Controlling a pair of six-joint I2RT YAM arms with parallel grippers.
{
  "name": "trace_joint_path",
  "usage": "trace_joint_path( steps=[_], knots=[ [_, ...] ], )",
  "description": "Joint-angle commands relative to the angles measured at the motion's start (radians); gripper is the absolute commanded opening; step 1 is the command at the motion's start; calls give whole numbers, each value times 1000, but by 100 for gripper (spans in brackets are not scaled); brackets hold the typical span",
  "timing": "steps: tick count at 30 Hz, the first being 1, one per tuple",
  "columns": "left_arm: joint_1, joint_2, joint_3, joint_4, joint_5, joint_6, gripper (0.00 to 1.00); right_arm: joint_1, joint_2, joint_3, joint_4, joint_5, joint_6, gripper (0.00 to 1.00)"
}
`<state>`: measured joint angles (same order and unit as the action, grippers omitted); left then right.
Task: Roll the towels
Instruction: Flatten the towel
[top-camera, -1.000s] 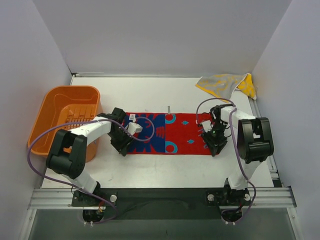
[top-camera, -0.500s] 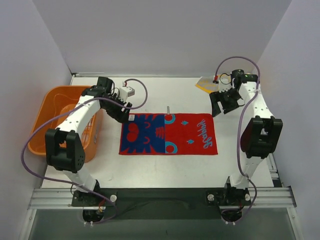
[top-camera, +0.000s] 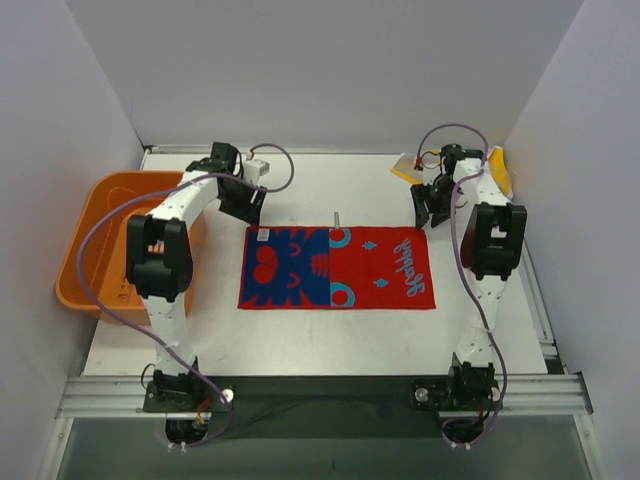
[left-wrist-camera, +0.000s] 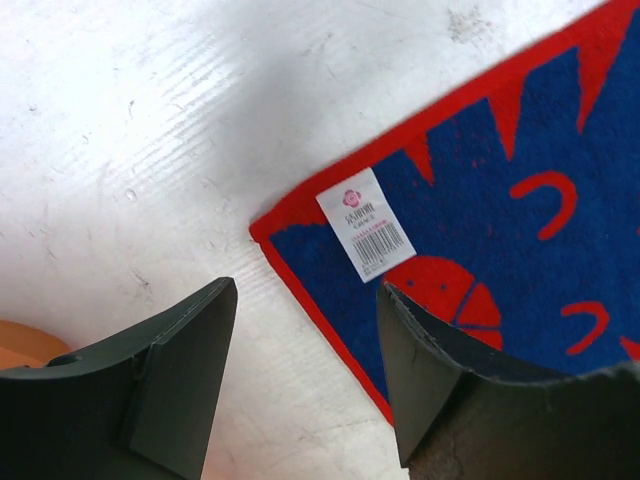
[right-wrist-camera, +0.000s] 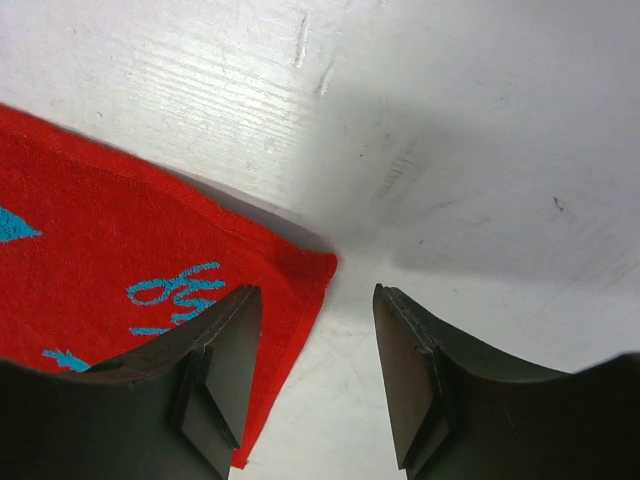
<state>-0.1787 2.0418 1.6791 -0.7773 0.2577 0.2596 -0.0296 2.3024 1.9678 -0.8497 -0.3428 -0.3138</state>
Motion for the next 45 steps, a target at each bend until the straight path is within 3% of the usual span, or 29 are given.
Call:
trace_joint_path(
  steps=[1, 6, 24, 30, 33, 45],
  knots=[
    [13, 41, 80, 33, -43, -40, 68, 16, 8, 49, -20, 25, 12, 49],
    [30, 80, 99, 29, -34, -51, 65, 23, 31, 59, -17, 31, 2, 44],
    [36, 136, 114, 16, -17, -62, 65, 57, 26, -33, -22, 16, -33, 30],
    [36, 155, 126, 18, -11, -63, 63, 57, 26, -46, -20, 22, -38, 13],
    [35, 159, 133, 18, -3, -66, 61, 57, 23, -43, -22, 24, -38, 0],
    [21, 190, 159, 30, 18, -56, 50, 59, 20, -32, -22, 28, -41, 0]
  ],
)
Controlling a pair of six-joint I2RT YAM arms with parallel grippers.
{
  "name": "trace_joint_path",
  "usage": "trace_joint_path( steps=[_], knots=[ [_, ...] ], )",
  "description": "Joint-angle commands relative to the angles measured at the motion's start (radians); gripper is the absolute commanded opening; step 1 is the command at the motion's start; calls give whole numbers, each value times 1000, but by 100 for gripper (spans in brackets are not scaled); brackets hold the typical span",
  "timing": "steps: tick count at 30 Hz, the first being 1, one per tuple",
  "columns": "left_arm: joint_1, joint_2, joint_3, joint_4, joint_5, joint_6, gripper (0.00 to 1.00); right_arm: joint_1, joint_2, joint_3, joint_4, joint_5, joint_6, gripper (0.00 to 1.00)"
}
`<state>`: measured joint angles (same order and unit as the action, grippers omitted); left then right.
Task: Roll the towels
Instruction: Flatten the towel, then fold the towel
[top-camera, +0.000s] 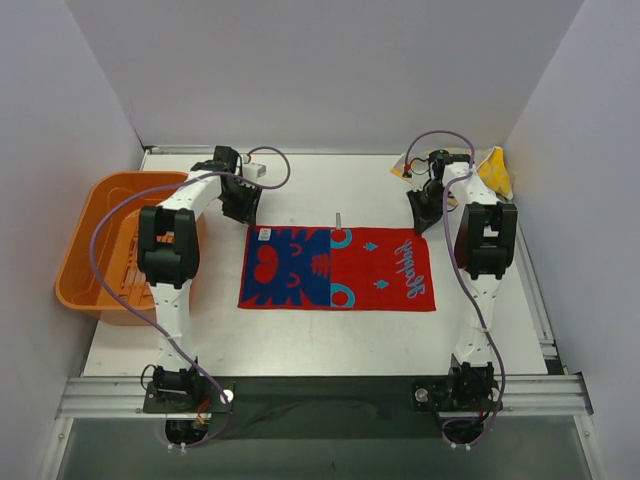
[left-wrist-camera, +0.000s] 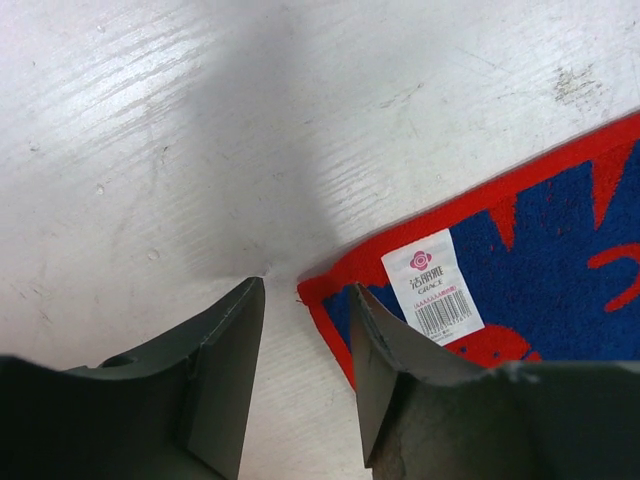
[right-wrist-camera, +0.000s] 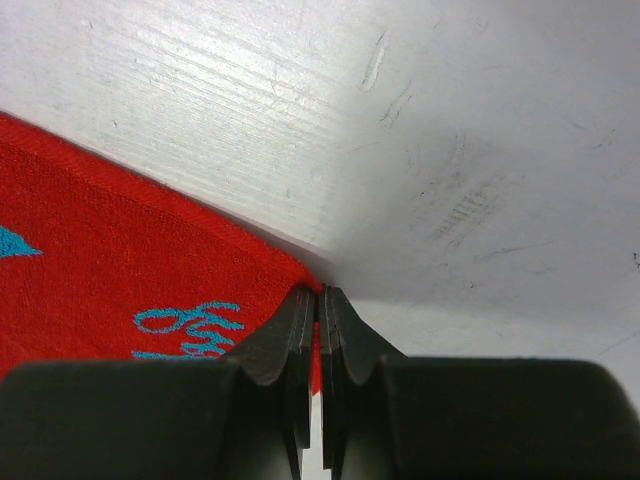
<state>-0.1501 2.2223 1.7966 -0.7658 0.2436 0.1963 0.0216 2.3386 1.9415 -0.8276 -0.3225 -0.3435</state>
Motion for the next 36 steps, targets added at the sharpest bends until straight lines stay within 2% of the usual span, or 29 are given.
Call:
trace_joint_path(
  steps=[1, 7, 11, 18, 24, 29, 36],
  knots=[
    [-8, 10, 40, 19, 31, 8, 49, 8, -15, -7, -42, 8, -12, 0],
    [-12, 4, 4, 19, 29, 29, 45, 8, -18, -9, -44, 14, -15, 0],
    [-12, 2, -14, 19, 34, 32, 36, 8, -19, -9, -42, 14, -17, 0],
    [-14, 0, -32, 6, 62, 40, 28, 9, -24, -21, -44, 10, -15, 0],
    [-12, 17, 0, 2, 54, 29, 16, 9, -25, -13, -41, 0, -25, 0],
    [-3, 28, 59, 2, 51, 29, 0, 6, -21, 46, -42, 22, -41, 0],
    [7, -4, 93, -1, 72, 77, 0, 0, -41, 114, -39, 30, -64, 0]
  ],
)
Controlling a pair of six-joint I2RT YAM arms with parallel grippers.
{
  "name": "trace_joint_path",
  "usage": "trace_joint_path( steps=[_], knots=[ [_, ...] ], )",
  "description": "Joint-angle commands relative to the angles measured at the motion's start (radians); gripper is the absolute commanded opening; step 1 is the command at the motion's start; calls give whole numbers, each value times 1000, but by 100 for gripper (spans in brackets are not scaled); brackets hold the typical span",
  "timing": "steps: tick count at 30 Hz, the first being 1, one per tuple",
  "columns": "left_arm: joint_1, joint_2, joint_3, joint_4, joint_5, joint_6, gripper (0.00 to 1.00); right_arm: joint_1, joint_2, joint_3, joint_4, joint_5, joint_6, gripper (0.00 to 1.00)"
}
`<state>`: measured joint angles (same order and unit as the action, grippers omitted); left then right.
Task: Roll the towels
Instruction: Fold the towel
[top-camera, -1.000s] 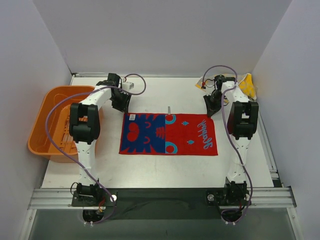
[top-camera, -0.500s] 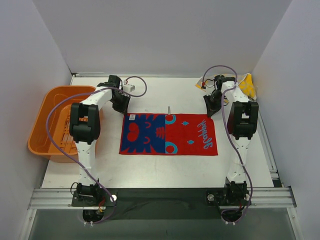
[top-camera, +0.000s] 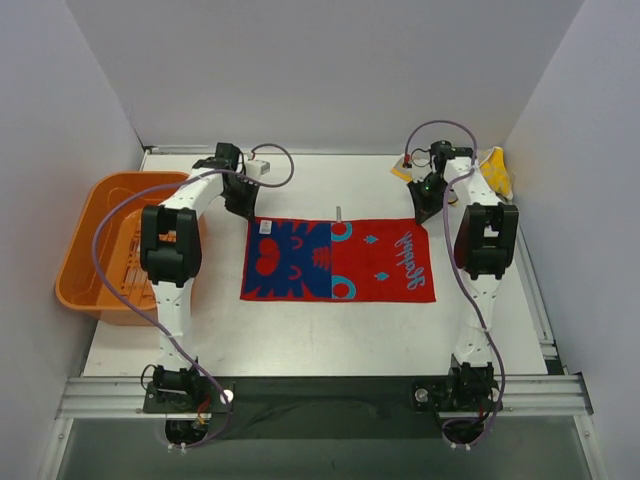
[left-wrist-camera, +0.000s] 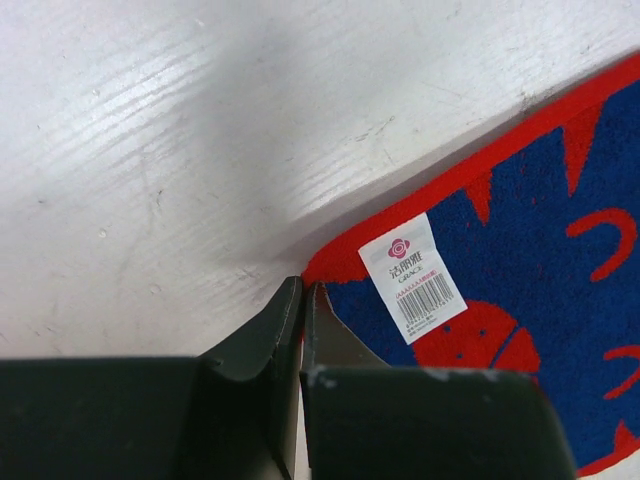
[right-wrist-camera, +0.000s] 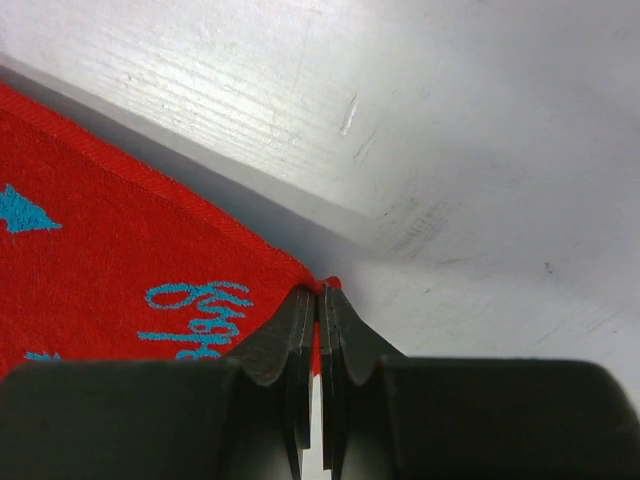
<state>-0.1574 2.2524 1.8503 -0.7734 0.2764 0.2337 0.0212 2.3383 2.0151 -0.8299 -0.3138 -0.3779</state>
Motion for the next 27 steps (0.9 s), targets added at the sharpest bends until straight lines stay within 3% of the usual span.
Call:
trace_joint_path(
  steps=[1, 5, 14, 18, 27],
  knots=[
    [15, -45, 35, 9, 53, 52, 0, -1, -48, 39, -37, 19, -35, 0],
    [30, -140, -77, 78, 99, 102, 0, -1, -105, 7, -37, 16, -61, 0],
    [56, -414, -393, 212, 187, 262, 0, -10, -278, -232, -18, -11, -128, 0],
    [56, -508, -523, 220, 231, 383, 0, -14, -349, -343, -9, -25, -171, 0],
    [48, -656, -799, 207, 250, 483, 0, -14, -435, -565, 3, -8, -250, 0]
  ],
)
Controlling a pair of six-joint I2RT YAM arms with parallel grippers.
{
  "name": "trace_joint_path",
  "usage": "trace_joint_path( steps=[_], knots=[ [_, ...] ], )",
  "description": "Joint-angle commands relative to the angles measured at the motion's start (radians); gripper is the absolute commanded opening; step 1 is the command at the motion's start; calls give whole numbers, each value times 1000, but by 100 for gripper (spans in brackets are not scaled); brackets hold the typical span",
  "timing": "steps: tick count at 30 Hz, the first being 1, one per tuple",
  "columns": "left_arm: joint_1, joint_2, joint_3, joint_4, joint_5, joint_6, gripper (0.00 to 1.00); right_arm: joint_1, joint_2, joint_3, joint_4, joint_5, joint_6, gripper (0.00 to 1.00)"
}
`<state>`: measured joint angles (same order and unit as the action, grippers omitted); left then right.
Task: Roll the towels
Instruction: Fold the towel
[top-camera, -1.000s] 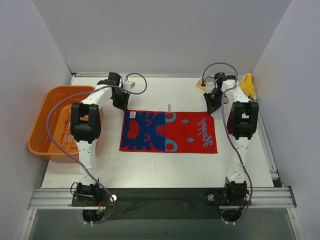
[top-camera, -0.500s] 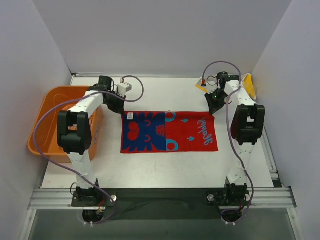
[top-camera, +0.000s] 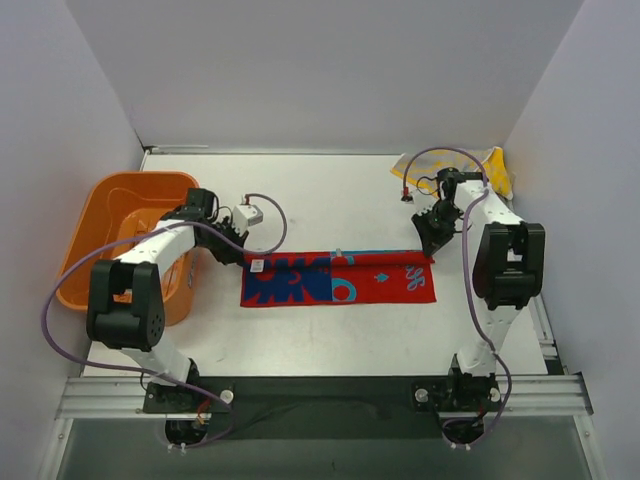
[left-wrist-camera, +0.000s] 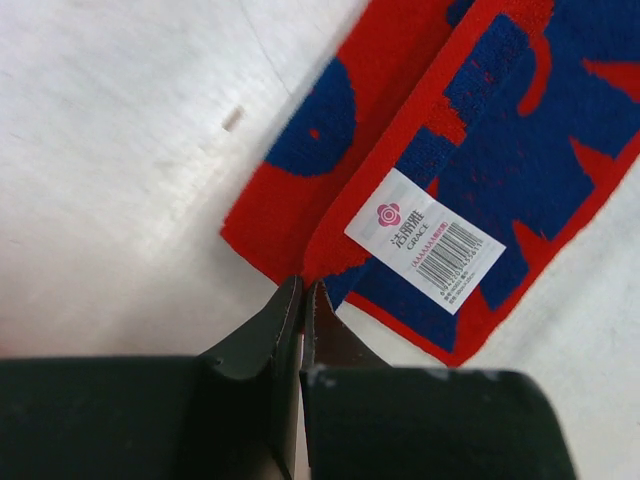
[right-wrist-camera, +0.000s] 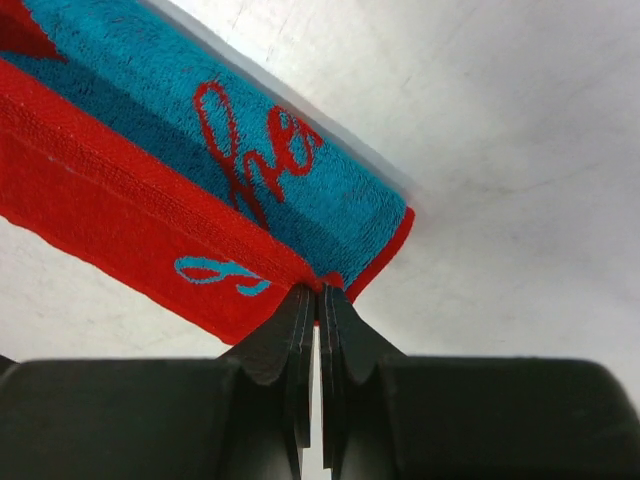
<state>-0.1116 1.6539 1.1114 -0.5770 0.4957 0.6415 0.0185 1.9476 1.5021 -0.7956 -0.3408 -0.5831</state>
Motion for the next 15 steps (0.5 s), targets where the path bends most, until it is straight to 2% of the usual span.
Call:
trace_joint_path(
  steps=[1, 4, 7, 15],
  knots=[
    [-2, -62, -79, 11, 29, 72, 0, -8, -41, -65, -27, 19, -41, 0],
    [-49, -59, -127, 20, -26, 46, 0, -3, -24, -100, 1, 31, -17, 0],
    [-112, -19, -139, 43, -144, 8, 0, 8, 7, -98, 15, 42, 0, 0],
    [-122, 63, -88, 65, -218, -69, 0, 14, 33, -74, 19, 69, 16, 0]
  ],
)
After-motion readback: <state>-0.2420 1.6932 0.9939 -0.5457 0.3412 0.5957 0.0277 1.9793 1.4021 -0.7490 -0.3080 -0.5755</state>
